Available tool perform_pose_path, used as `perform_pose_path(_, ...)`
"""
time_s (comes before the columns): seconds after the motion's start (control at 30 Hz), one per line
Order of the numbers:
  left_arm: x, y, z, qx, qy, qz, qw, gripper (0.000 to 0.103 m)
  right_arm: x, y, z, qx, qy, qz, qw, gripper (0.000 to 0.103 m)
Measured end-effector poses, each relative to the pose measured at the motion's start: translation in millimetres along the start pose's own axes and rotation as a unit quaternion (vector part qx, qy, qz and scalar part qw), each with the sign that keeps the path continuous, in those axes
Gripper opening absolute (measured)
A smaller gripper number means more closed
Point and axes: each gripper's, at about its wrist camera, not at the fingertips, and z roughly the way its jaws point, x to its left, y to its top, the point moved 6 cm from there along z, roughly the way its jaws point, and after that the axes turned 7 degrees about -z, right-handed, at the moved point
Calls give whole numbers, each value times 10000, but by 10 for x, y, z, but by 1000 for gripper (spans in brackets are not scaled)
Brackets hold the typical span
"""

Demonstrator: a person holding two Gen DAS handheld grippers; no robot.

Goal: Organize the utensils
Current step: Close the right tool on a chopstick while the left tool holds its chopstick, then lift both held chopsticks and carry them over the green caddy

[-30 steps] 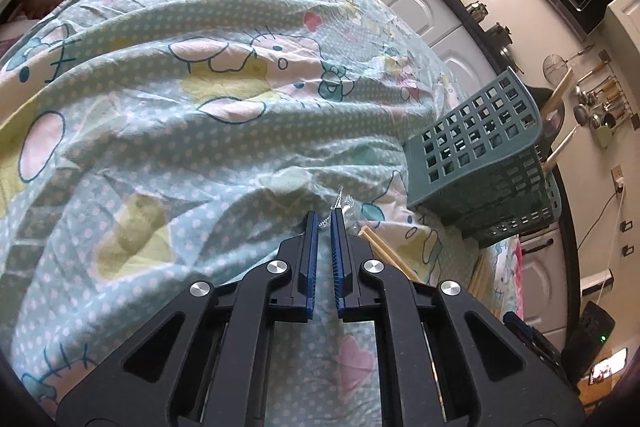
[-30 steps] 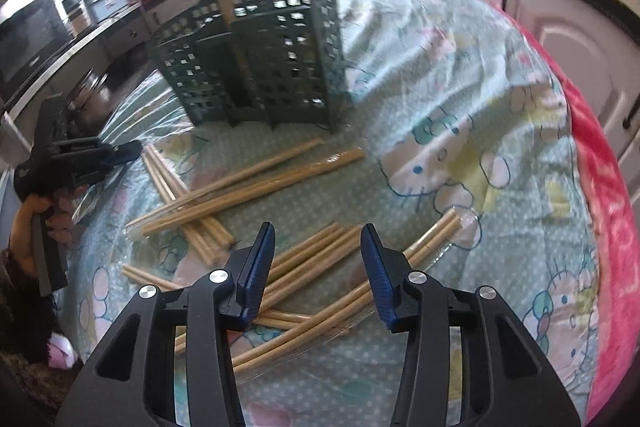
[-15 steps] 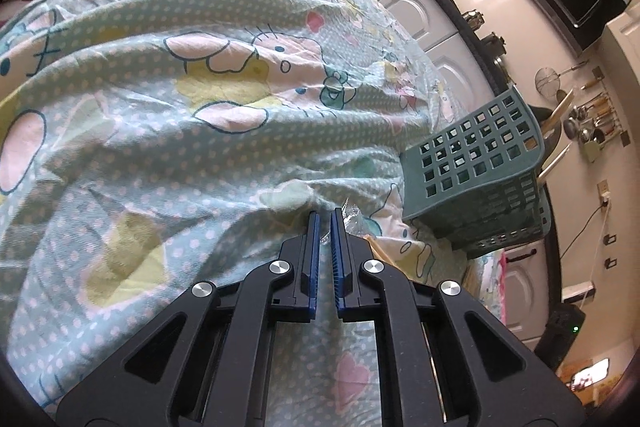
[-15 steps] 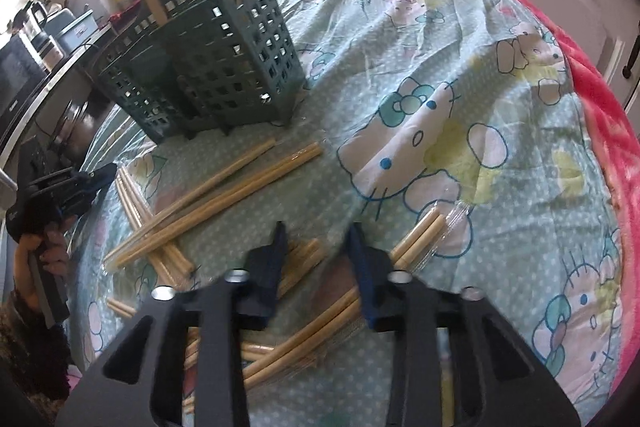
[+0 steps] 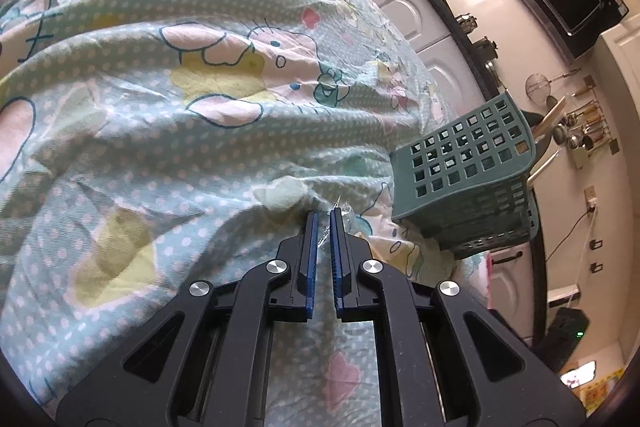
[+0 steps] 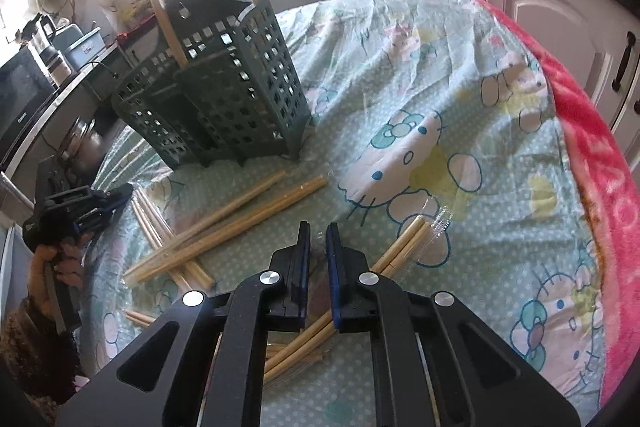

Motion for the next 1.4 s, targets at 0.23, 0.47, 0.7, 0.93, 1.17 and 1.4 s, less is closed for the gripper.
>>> perform_pose_path(0.23, -118, -68, -12, -66, 148, 291, 9994, 19, 220, 158, -241, -339, 109, -358, 9987, 7)
perform_pose_path(0.47, -181, -156, -3, -42, 510, 721, 9961, 16, 499, 305, -444, -621, 279, -647, 9956, 7)
perform_pose_path(0.7, -151, -106, 21, 40, 640, 702, 9955, 2, 646, 366, -547, -762, 316, -805, 9933, 7)
perform_pose_path(0.93, -248, -97, -155, -34, 375, 696, 9969, 1, 755, 447, -669, -919, 394, -917, 9908, 7)
perform_pose_path(1.17, -416, -8, -431, -378, 372, 940, 9942, 0, 923, 569, -841, -1136, 497, -1092, 9863, 6)
perform_pose_path(1.4, -595, 64, -701, -522, 123, 1025, 9933, 0, 1053, 711, -1016, -1355, 607, -1192, 9817, 6)
